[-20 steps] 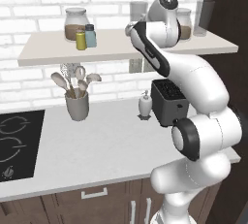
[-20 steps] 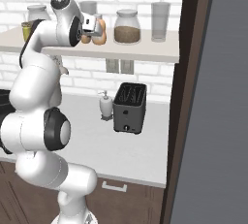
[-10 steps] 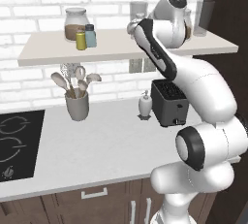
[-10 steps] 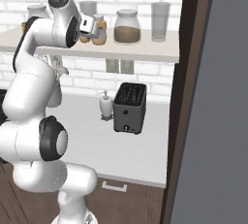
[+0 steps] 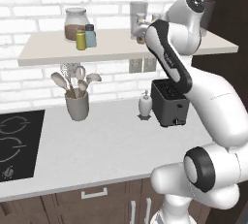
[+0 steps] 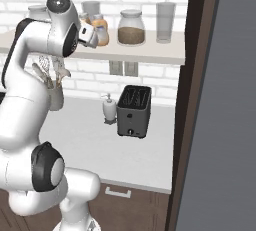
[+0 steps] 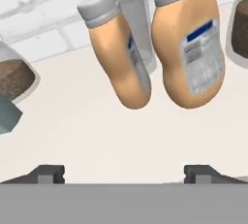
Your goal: Put the shaker and condiment bottle from the counter next to their counterparts in the cabinet.
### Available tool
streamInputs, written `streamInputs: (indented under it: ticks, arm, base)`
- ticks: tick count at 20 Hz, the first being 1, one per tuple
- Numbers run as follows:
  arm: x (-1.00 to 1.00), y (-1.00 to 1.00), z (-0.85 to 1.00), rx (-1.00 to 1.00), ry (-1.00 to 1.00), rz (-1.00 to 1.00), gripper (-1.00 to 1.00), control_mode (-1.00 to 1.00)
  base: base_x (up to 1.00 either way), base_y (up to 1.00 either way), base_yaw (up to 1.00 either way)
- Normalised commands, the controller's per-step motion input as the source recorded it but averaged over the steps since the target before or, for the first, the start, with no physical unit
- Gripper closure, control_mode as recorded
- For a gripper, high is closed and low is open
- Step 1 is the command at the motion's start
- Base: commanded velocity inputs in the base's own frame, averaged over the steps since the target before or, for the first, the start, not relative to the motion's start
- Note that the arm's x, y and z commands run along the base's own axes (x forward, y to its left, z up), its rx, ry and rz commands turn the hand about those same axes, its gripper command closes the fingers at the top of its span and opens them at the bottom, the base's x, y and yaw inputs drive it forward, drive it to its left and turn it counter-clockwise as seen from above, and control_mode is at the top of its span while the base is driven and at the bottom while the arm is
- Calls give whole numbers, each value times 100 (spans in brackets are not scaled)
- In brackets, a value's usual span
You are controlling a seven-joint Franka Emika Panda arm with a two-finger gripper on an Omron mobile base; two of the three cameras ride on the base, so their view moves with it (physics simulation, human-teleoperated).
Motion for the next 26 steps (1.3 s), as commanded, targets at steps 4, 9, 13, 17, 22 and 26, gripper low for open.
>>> streamInputs:
  ticks: [4,9,13,17,22,26]
  arm:
    - [-72,8,2,12,0,0,-100,-100]
    - [-89,10,8,13,2,-7,-100,-100]
    - [-87,8,9,11,6,-10,-100,-100]
    - [-86,6,12,10,4,-12,-100,-100]
    - [-91,1,24,4,0,-8,-100,-100]
    - [-84,12,12,1,0,-5,-100,-100]
  base:
    - [0,0,0]
    - [0,0,0]
    - [0,0,0]
    - [0,0,0]
    - [0,0,0]
    - [0,0,0]
